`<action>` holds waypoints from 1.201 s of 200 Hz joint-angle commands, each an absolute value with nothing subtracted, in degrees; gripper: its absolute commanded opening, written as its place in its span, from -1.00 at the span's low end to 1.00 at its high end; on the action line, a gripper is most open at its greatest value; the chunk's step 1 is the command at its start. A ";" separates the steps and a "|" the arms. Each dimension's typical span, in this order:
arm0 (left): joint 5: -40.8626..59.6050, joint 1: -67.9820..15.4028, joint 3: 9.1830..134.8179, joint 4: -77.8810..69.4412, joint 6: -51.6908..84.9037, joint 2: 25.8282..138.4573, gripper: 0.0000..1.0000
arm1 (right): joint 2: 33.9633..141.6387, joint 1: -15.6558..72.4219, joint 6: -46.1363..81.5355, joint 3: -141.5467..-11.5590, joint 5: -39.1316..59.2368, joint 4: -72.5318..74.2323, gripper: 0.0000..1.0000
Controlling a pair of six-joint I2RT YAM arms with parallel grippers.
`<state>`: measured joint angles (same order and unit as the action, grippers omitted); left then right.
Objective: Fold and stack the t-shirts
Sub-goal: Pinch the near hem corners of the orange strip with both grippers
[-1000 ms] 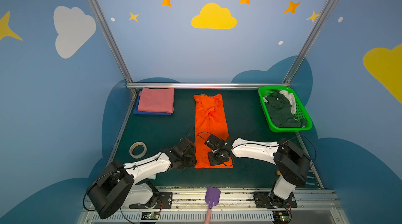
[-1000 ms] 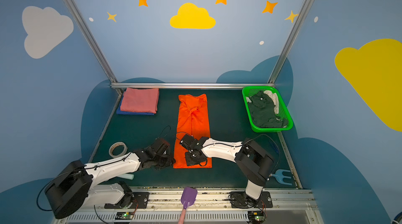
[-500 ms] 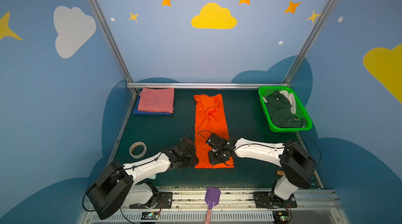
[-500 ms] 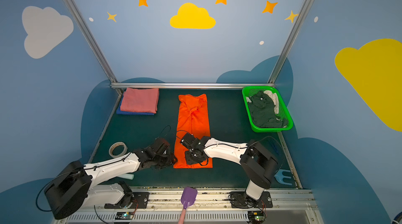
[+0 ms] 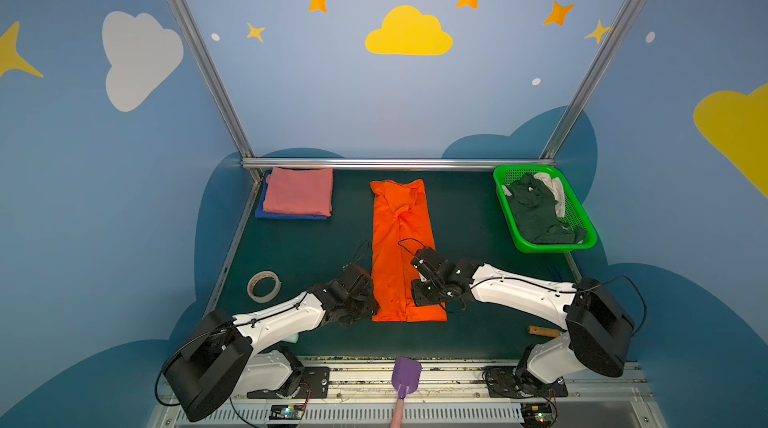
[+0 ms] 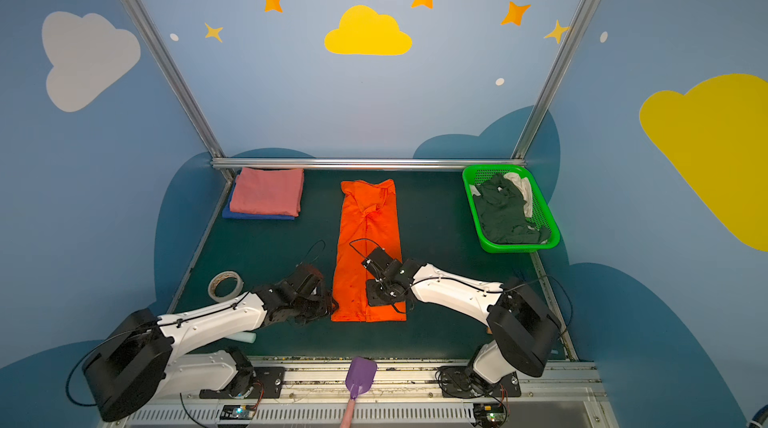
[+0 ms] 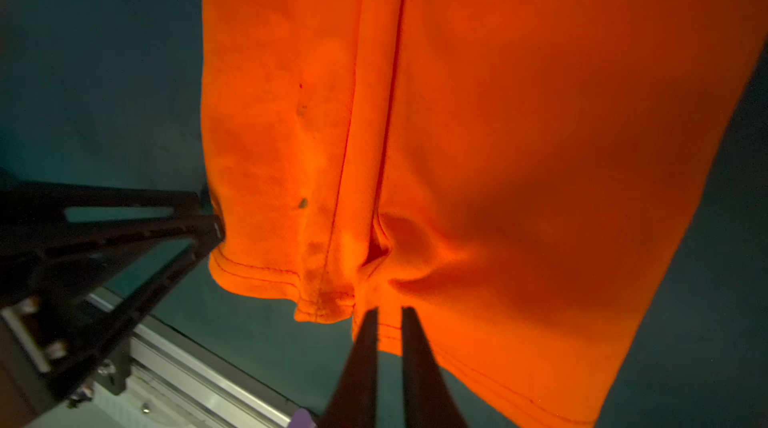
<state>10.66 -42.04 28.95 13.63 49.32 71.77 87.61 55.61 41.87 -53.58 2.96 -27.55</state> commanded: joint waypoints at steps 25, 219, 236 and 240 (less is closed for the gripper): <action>10.12 -42.53 28.31 15.29 49.58 71.47 0.02 | 92.63 55.99 42.76 -52.22 9.60 -21.47 -1.00; 10.17 -44.47 27.97 15.67 50.76 70.60 0.11 | 81.41 54.65 43.72 -48.53 3.50 -24.07 -0.21; 10.63 -44.47 27.95 14.97 50.63 71.57 0.06 | 79.32 52.95 44.39 -45.66 3.43 -24.46 -0.13; 10.72 -44.47 28.02 14.90 50.63 71.77 0.04 | 78.83 52.58 44.59 -44.96 3.43 -24.54 -0.11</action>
<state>11.07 -44.38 28.49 14.44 50.41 70.81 80.77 54.50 43.51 -48.95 6.24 -20.80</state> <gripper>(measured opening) 0.538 0.425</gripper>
